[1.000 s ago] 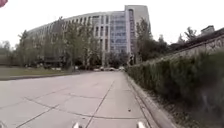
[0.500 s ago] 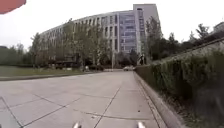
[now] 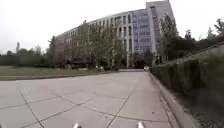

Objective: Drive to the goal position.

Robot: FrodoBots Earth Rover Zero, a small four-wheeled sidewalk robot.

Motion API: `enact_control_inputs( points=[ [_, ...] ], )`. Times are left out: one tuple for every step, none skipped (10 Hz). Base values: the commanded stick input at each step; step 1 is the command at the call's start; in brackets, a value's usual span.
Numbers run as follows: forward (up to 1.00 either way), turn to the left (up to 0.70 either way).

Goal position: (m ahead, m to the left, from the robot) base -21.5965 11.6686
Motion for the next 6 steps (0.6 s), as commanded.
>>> enact_control_inputs(
  points=[
    [0.0, 0.85],
    [0.0, 0.85],
    [0.0, 0.85],
    [0.0, 0.85],
    [0.0, 0.85],
    [0.0, 0.85]
  ],
)
